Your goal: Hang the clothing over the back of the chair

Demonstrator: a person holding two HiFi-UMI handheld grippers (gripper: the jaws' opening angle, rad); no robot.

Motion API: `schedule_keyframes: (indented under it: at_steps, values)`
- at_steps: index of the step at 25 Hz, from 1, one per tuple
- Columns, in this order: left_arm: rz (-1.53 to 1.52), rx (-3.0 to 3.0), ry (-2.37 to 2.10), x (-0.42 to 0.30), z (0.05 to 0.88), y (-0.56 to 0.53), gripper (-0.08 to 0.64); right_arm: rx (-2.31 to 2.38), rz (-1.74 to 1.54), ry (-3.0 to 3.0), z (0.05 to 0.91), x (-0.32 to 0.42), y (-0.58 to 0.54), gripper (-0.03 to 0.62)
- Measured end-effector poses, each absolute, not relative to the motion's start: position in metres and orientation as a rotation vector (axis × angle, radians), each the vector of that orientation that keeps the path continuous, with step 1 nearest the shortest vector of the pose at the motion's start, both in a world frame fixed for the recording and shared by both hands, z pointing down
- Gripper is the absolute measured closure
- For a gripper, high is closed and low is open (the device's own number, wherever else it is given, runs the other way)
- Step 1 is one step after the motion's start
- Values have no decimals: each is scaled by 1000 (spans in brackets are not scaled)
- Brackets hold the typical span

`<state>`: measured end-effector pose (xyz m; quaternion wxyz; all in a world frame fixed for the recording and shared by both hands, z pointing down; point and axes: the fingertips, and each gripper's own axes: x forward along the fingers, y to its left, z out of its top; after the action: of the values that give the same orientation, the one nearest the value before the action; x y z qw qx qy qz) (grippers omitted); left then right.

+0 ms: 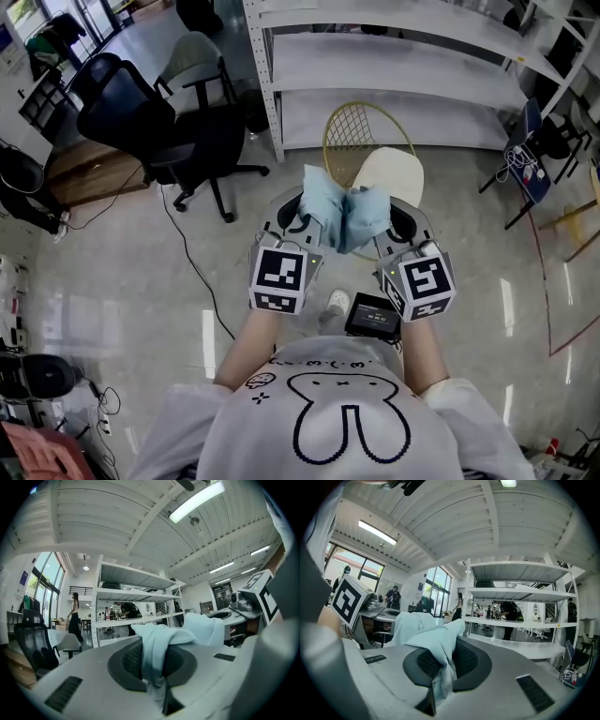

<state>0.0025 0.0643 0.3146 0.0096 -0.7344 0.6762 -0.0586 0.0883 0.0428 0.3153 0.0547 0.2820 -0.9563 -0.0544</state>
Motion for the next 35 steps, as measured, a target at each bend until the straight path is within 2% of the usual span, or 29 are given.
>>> schedule_keyframes:
  at_steps: [14,35]
  values:
    - [-173,-2269,2224,-49,330,-75,523,839,-174,-2888,319,59,-106,554]
    - [-268,-2372,2222,-143,370,-204,522,1014,-124,-2751,348,14,-237,554]
